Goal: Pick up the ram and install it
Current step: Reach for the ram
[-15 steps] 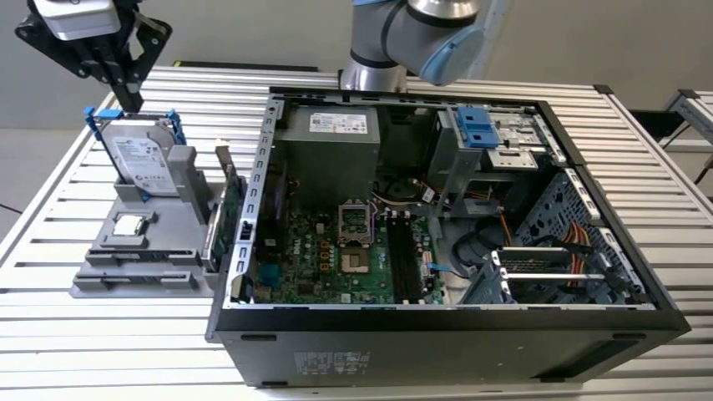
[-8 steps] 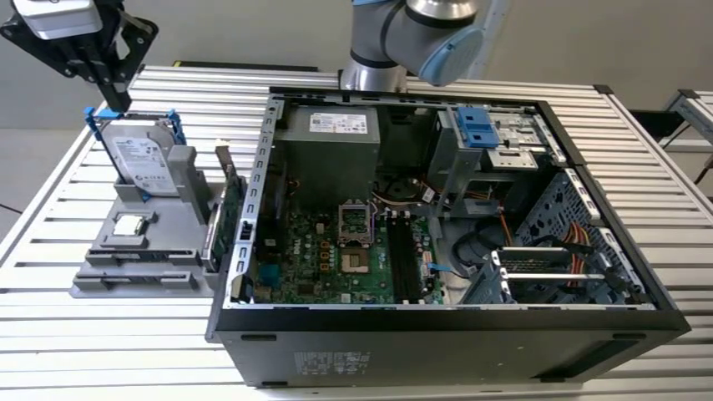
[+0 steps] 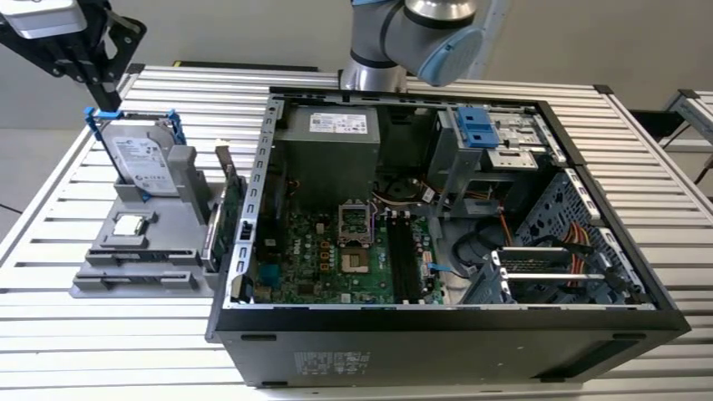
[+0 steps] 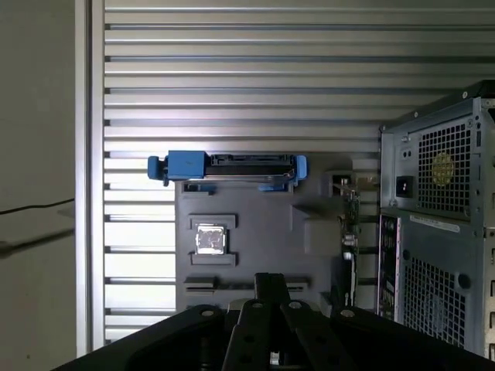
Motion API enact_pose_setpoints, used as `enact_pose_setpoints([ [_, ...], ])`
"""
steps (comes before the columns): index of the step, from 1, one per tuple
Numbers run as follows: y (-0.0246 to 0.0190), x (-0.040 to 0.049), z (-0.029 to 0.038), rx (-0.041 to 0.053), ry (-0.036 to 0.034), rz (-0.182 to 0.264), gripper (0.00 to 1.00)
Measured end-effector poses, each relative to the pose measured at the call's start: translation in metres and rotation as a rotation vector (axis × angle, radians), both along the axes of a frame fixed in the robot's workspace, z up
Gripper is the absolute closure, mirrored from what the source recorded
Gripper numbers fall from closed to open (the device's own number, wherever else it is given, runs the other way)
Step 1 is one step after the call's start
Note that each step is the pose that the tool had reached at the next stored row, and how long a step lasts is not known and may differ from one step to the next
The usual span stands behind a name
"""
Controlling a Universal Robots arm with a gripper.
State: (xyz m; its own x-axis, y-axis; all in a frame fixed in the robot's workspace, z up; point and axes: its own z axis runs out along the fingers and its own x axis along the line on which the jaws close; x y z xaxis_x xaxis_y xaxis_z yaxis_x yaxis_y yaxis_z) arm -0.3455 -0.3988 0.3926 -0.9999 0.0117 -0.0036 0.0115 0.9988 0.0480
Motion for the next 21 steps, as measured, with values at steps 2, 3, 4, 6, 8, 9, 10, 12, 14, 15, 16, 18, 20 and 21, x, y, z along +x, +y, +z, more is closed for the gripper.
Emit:
enact_pose_setpoints([
  [2,0.0000,-0.0001,0.0000,-0.0001,0.0001,0.000,1.00],
  [3,0.0000,-0.0002,0.0000,0.0000,0.0000,0.000,1.00],
  [4,0.0000,-0.0003,0.0000,0.0000,0.0000,0.000,1.00],
  [6,-0.0007,-0.0004,0.0000,0.0000,0.0000,0.000,1.00],
  [8,-0.0025,-0.0003,0.0000,0.0000,0.0001,0.000,1.00],
  [9,-0.0037,-0.0003,0.0000,-0.0001,0.0002,0.000,1.00],
  [10,-0.0050,-0.0003,0.0000,-0.0001,0.0002,0.000,1.00],
  [12,-0.0075,-0.0003,0.0000,-0.0001,0.0004,0.000,1.00],
  [14,-0.0102,-0.0003,0.0000,0.0000,0.0009,-0.001,1.00],
  [15,-0.0115,-0.0003,0.0000,0.0000,0.0011,-0.001,1.00],
  [16,-0.0127,-0.0003,0.0000,-0.0001,0.0013,-0.002,1.00],
  [18,-0.0150,-0.0003,0.0000,0.0000,0.0017,-0.002,1.00],
  [20,-0.0174,-0.0003,0.0000,0.0000,0.0020,-0.003,1.00],
  [21,-0.0186,-0.0003,0.0000,0.0000,0.0021,-0.004,1.00],
])
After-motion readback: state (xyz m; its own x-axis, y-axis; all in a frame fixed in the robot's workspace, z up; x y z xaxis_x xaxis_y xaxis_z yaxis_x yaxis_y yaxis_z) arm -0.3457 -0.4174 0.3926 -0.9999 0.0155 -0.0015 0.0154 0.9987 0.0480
